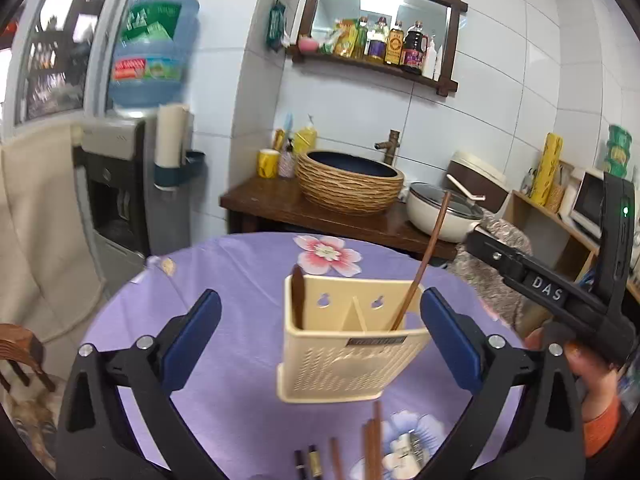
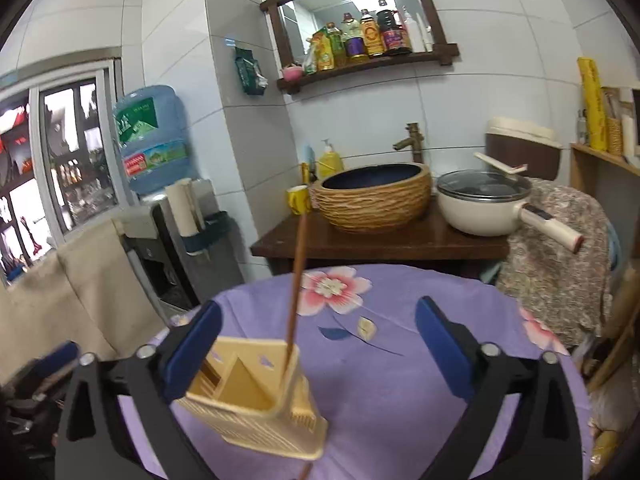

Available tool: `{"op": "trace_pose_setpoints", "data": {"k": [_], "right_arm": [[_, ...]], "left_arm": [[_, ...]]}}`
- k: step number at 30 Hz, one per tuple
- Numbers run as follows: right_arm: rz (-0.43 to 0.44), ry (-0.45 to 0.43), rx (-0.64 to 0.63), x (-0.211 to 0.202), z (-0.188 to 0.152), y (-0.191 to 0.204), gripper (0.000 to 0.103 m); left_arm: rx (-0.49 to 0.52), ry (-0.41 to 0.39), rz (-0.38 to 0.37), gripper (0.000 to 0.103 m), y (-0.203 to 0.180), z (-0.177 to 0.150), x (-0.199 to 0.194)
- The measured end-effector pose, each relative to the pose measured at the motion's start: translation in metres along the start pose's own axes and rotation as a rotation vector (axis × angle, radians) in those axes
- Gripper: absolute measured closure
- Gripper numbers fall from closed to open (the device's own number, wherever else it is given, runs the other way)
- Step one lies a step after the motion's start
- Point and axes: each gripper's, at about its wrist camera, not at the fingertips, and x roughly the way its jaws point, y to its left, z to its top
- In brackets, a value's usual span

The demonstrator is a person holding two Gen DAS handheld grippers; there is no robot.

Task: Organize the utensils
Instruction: 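Open the left tool over the holder while the right tool releases its chopstick inside, then grasp the grey spoon with the left tool while the right tool grasps the silver spoon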

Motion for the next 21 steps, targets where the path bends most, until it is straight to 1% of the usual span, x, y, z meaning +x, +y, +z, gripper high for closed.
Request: {"op": "trace_pose_setpoints", "data": {"k": [2, 3, 4, 5, 6, 9, 10, 12, 14, 15, 16, 17, 19, 20, 21], "right_arm": [[-0.031, 0.036, -0.047, -0.007, -0.018, 0.002, 0.005], [-0.042, 0.067, -0.07, -0.009, -0.027, 0.003, 0.005], [-0.061, 0.11, -0.1, -0.011, -0.041, 0.004, 0.005], [-0.07, 0.142, -0.12, -0.013, -0.05, 0.004, 0.005], [-0.078, 0.184, -0.143, -0.014, -0.062, 0.005, 0.005], [-0.088, 0.263, -0.176, -0.019, -0.092, 0.004, 0.006], [-0.087, 0.304, -0.184, -0.02, -0.102, 0.004, 0.006], [-0.065, 0.377, -0.173, -0.019, -0.119, 0.003, 0.006], [-0.055, 0.421, -0.157, -0.019, -0.132, 0.003, 0.006], [-0.052, 0.437, -0.155, -0.02, -0.137, 0.003, 0.008], [-0.05, 0.453, -0.156, -0.019, -0.142, 0.004, 0.015], [-0.045, 0.469, -0.151, -0.019, -0.148, 0.004, 0.018], [-0.041, 0.509, -0.139, -0.014, -0.158, 0.006, 0.031], [-0.042, 0.528, -0.145, -0.013, -0.164, 0.007, 0.035], [-0.043, 0.541, -0.154, -0.012, -0.168, 0.009, 0.041]], "left_arm": [[0.056, 0.005, 0.076, 0.005, 0.001, -0.016, -0.01], [0.079, 0.022, 0.111, 0.005, 0.002, -0.025, -0.012], [0.089, 0.046, 0.132, 0.005, 0.005, -0.034, -0.012], [0.094, 0.091, 0.15, 0.005, 0.009, -0.046, -0.011], [0.092, 0.124, 0.151, 0.005, 0.013, -0.055, -0.01], [0.072, 0.188, 0.189, 0.005, 0.023, -0.083, -0.01], [0.071, 0.212, 0.191, 0.005, 0.025, -0.092, -0.01], [0.081, 0.244, 0.201, 0.005, 0.026, -0.107, -0.011], [0.1, 0.283, 0.221, 0.005, 0.025, -0.122, -0.009], [0.104, 0.299, 0.222, 0.006, 0.026, -0.129, -0.009], [0.105, 0.316, 0.216, 0.006, 0.027, -0.136, -0.008], [0.1, 0.335, 0.208, 0.009, 0.027, -0.143, -0.008], [0.087, 0.366, 0.204, 0.013, 0.027, -0.152, -0.007], [0.085, 0.381, 0.204, 0.016, 0.027, -0.157, -0.007], [0.086, 0.392, 0.204, 0.019, 0.027, -0.161, -0.006]]}}
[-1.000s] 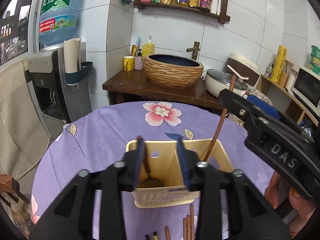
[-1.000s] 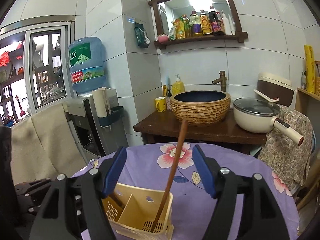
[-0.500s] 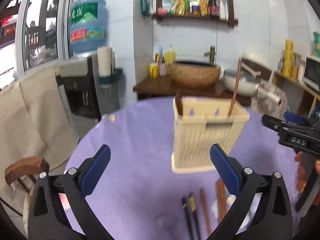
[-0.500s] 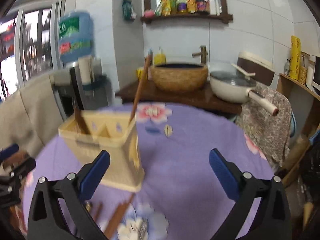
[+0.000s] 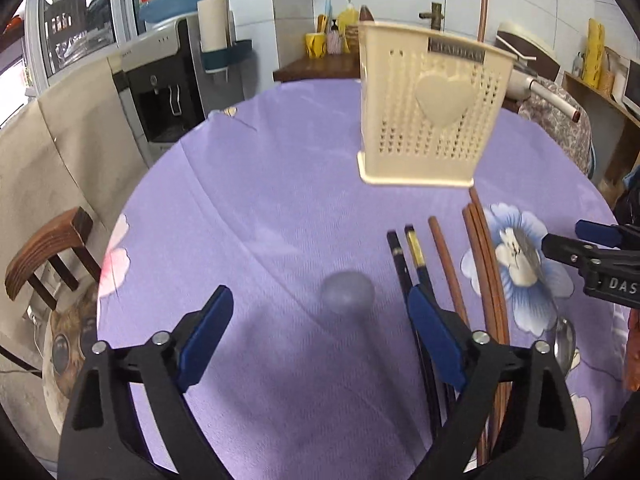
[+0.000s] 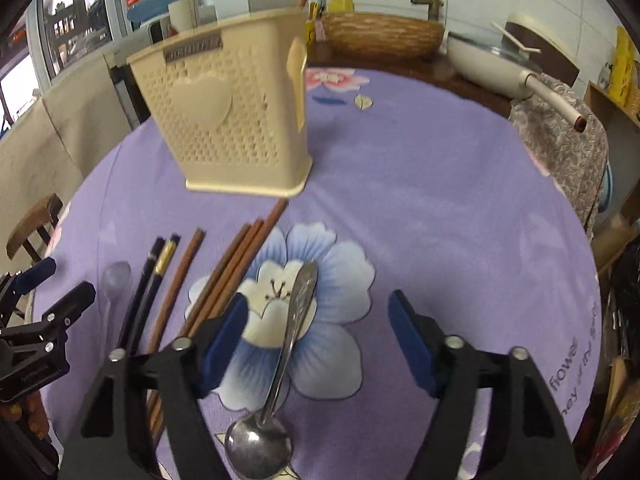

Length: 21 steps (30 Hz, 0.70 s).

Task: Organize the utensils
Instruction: 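Grasp the grey spoon with the left tool while the right tool grasps the silver spoon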

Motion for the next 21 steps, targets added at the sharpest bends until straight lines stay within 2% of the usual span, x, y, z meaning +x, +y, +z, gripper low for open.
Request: {"op": "trace_pose_setpoints", "data": {"k": [8, 16, 21], "right_arm": [[-0.003, 0.062, -0.036, 0.019, -0.01, 0.018, 0.064], [-0.006, 0.083, 0.005, 0.027, -0.001, 0.01, 0.08], [-0.012, 0.092, 0.003, 0.032, 0.007, 0.012, 0.086]], "left_arm": [[-0.019, 0.059, -0.031, 0.03, -0.002, -0.013, 0.008], [-0.029, 0.084, -0.049, 0.031, -0.005, -0.018, 0.013], [-0.035, 0.094, -0.049, 0.031, -0.004, -0.019, 0.017]]}}
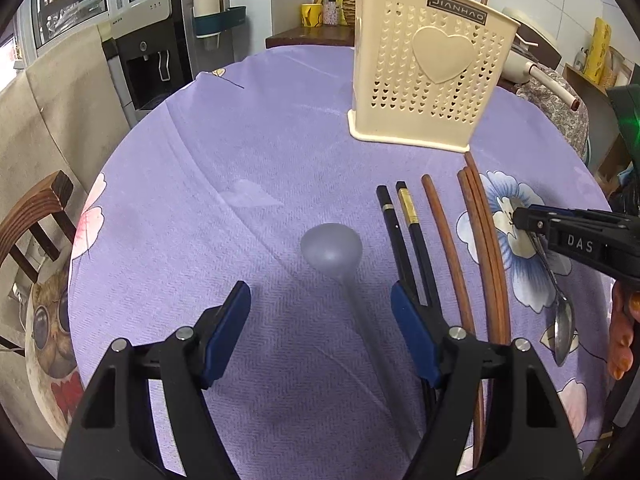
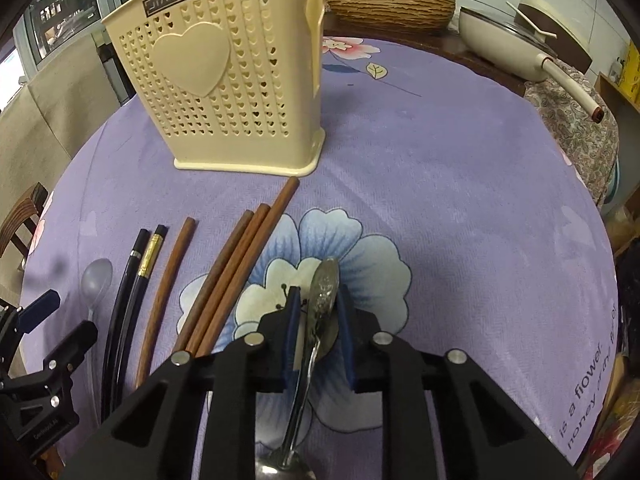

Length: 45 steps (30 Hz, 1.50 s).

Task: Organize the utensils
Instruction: 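Grasp the grey spoon with the left tool while the right tool grasps the silver spoon, then carry the grey spoon over the holder while the right tool carries the silver spoon there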

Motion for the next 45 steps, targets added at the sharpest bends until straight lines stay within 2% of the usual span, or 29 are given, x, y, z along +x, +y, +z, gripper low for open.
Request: {"op": "trace_pose_setpoints", "data": {"k": [4, 16, 19, 21, 24, 29, 32, 36, 45], "right_arm": [[0.007, 0.002, 0.001, -0.001, 0.001, 0.0, 0.087], [0.031, 0.012, -0.009, -0.001, 0.002, -0.004, 0.088], [0.033, 0.016, -0.009, 0.0, 0.002, -0.004, 0.088], [0.034, 0.016, -0.009, 0.0, 0.002, -0.004, 0.088], [0.039, 0.014, -0.005, 0.0, 0.002, -0.004, 0.088], [0.06, 0.015, 0.014, 0.001, 0.005, -0.009, 0.089], [0.092, 0.011, 0.045, 0.002, 0.006, -0.015, 0.089], [0.132, -0.028, 0.063, -0.007, 0.008, -0.019, 0.089], [0.17, -0.21, 0.041, -0.071, 0.012, -0.022, 0.089]], "left_arm": [[-0.016, 0.011, -0.001, 0.031, 0.002, 0.003, 0.004], [0.013, 0.057, 0.017, 0.04, -0.003, 0.027, 0.026], [0.017, 0.065, 0.016, 0.05, -0.004, 0.033, 0.029], [0.022, 0.063, 0.012, 0.059, -0.006, 0.037, 0.031], [0.022, 0.064, 0.007, 0.066, -0.006, 0.04, 0.033], [0.022, 0.062, -0.007, 0.066, -0.007, 0.041, 0.033], [0.017, 0.036, -0.028, 0.066, -0.009, 0.042, 0.029], [0.013, -0.036, -0.042, 0.066, -0.011, 0.047, 0.013], [0.044, -0.203, -0.058, 0.066, -0.01, 0.067, -0.041]]}}
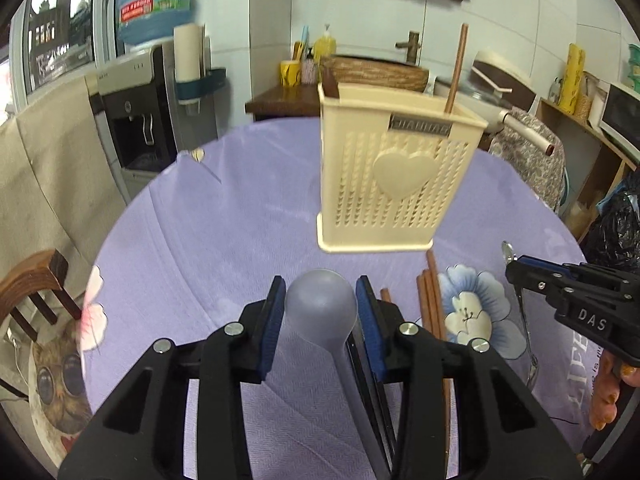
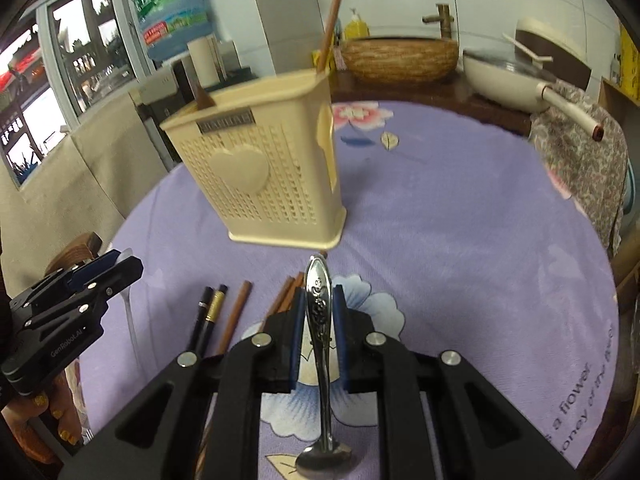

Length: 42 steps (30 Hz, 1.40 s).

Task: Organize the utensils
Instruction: 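Carry the grey spoon over the holder while the right tool carries the silver spoon there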

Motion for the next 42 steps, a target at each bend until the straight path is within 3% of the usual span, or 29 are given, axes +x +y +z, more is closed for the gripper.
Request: {"op": "trace_pose_setpoints", "data": {"k": [1, 2, 7, 16, 28, 35, 42], "right_arm": [[0.009, -0.026, 0.0, -0.011, 0.001, 0.0, 0.09], [0.016, -0.044, 0.0, -0.02, 0.001, 0.0, 0.102], [0.03, -0.102, -0.03, -0.05, 0.003, 0.004, 0.102], [0.08, -0.105, -0.003, -0.055, 0.006, 0.0, 0.102], [0.083, -0.153, -0.024, -0.07, 0.013, 0.008, 0.102], [0.093, -0.159, -0.042, -0.076, 0.025, 0.013, 0.102], [0.175, -0.175, -0.038, -0.092, 0.059, 0.018, 0.102]], "left_arm": [[0.004, -0.022, 0.003, 0.066, 0.001, 0.002, -0.008], [0.008, -0.039, 0.002, 0.066, 0.001, 0.004, -0.014], [0.006, -0.092, -0.016, 0.066, 0.004, 0.011, -0.038], [0.023, -0.129, -0.015, 0.066, -0.005, 0.014, -0.05], [0.024, -0.166, -0.032, 0.066, -0.006, 0.025, -0.06], [0.023, -0.194, -0.04, 0.066, -0.007, 0.037, -0.063], [0.024, -0.238, -0.066, 0.066, -0.006, 0.07, -0.071]]}}
